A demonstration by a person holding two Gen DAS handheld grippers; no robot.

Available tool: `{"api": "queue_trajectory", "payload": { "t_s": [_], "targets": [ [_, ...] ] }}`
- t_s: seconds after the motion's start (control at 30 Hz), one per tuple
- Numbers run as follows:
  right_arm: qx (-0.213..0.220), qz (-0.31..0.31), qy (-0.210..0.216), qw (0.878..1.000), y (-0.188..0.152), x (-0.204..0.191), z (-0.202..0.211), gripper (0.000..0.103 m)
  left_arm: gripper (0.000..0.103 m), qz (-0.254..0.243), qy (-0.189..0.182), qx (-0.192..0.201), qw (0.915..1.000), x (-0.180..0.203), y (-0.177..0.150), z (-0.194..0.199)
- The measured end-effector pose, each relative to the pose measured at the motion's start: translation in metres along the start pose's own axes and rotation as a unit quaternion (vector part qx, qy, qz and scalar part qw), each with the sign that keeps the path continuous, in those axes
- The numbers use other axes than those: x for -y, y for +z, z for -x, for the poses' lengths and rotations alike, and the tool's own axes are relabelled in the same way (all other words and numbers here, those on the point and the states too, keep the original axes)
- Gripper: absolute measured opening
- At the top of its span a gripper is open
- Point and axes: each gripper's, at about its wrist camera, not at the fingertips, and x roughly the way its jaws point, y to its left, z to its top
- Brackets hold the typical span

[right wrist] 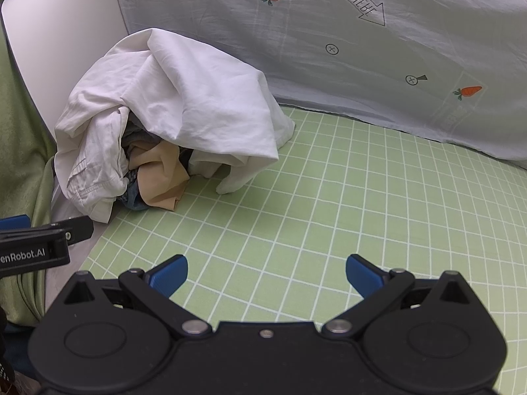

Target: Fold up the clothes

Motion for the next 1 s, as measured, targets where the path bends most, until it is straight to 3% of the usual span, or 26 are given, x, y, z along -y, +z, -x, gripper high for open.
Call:
{"api": "queue_trajectory", "payload": {
  "t_s": [0.73,1.0],
  "targets": [
    [-0.022,0.0,0.002,1.0,0.0,-0.002,-0.011,0.103,0.103,-0.002,0.004,-0.017,0.9998,0.003,0.002,-0.011],
    [-0.013,0.005,-0.01,1.0,0.027,0.003,-0.026,0.103,0.103,0.009,0.013,-0.023,0.9996,-0.005,0.027,-0.033]
  ]
}}
